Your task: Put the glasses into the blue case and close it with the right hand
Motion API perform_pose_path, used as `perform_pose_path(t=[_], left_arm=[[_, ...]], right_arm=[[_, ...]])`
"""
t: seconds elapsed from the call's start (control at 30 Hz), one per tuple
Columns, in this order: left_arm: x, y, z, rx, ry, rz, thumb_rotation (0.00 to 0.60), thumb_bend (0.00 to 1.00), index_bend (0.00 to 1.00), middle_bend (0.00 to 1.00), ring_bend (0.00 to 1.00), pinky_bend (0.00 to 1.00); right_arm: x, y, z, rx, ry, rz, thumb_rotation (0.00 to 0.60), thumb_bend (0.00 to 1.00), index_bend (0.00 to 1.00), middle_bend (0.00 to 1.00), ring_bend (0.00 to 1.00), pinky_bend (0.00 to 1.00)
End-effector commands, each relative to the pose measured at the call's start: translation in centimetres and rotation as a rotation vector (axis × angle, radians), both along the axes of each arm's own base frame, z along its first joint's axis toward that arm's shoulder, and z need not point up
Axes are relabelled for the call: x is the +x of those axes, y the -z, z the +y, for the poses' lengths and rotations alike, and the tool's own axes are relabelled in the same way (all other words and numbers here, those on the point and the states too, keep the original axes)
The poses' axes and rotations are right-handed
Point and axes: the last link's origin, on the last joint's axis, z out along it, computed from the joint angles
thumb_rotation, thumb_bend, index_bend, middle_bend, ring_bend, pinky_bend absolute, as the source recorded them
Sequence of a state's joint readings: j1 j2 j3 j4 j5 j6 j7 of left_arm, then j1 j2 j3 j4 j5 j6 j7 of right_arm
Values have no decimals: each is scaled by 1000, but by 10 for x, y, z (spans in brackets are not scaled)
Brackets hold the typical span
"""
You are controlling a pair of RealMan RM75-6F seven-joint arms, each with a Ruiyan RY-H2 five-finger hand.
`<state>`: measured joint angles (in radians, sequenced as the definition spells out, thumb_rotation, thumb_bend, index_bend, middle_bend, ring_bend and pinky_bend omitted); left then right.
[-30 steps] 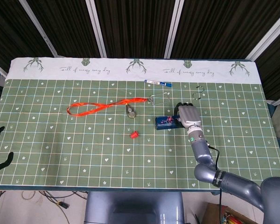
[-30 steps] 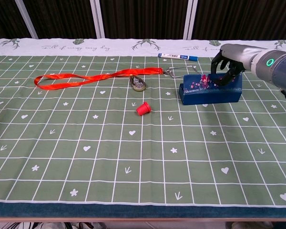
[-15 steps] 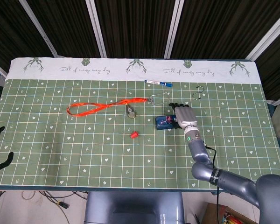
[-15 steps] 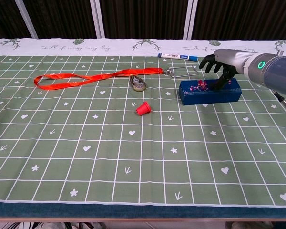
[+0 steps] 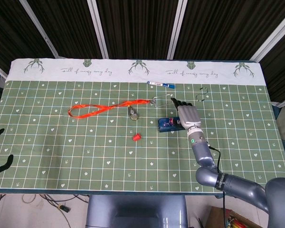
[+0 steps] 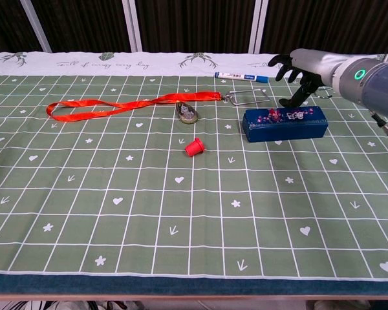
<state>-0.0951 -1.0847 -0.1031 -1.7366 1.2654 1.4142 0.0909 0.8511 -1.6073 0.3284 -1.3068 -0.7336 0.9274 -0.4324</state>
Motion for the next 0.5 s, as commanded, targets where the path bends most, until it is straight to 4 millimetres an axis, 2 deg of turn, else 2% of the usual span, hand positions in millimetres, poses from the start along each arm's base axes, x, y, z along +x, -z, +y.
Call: perform_pose_path(t=[0.03, 0.2, 0.37, 0.5], left_arm=[[0, 0, 0, 1, 1, 1, 600, 354, 80, 5, 0, 0], [1, 0, 0, 7, 4, -1, 600, 355, 80, 5, 0, 0], [3, 1, 0, 9, 16, 11, 600, 355, 80, 5, 0, 0], [5, 1, -1, 15, 36, 38, 600, 354, 80, 4, 0, 0]], right_arm=[[-5, -26, 13, -59, -22, -18, 600, 421, 85, 189, 198, 207], [-20, -55, 43, -113, -54, 10, 600, 320, 85, 181, 193, 207], [-44, -83, 83, -181, -81, 44, 600, 210, 58, 119, 150, 205], [-70, -102, 123, -228, -95, 95, 600, 171, 32, 75, 112, 205]])
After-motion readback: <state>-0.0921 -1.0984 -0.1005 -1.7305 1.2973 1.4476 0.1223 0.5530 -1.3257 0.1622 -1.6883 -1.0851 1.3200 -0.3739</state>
